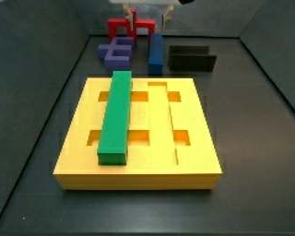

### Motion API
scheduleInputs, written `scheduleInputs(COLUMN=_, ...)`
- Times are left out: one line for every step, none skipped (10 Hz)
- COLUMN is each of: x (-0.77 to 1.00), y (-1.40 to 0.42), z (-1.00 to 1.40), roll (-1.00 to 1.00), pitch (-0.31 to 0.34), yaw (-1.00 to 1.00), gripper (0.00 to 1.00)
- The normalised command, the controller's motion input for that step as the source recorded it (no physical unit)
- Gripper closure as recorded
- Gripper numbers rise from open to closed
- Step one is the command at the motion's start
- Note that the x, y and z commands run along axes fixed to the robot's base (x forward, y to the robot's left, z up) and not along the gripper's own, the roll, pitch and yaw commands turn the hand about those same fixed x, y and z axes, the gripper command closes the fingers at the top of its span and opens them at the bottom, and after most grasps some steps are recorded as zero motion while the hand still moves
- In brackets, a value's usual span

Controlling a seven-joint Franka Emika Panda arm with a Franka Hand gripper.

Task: Pick up the blue object. Move up. Move to above the board. Insert the blue object.
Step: Pick up the blue object.

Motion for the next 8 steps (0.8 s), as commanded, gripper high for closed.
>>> scheduleInputs(x=0.06, y=0.0, z=-0.42, roll=-0.07, pitch=-0.081, yaw=-0.09, gripper=0.0)
scheduleInputs(x=0.32, y=0.0, z=-0.34, roll=-0.07, pitch=-0.027, yaw=-0.13, gripper=0.0)
scheduleInputs(x=0.3, y=0.0, z=-0.32, roll=-0.07, pitch=-0.019, yaw=-0.19, gripper=0.0)
scheduleInputs(x=0.13, y=0.0, z=-0.28, roll=-0.05, pitch=-0.007, yaw=-0.17, gripper=0.0)
scheduleInputs(x=0.05, y=0.0, z=-0.24, roll=-0.05, pitch=-0.024, yaw=-0.15, gripper=0.0)
scheduleInputs(x=0.0, y=0.0, z=-0.23, roll=-0.06, pitch=-0.024, yaw=-0.13, gripper=0.0)
scheduleInputs(x=0.05, y=0.0, z=-0.2, roll=-0.08, pitch=-0.03, yaw=-0.08, gripper=0.0)
scheduleInputs(x=0.14, y=0.0, z=-0.22, roll=-0.08, pitch=-0.027, yaw=-0.06, gripper=0.0)
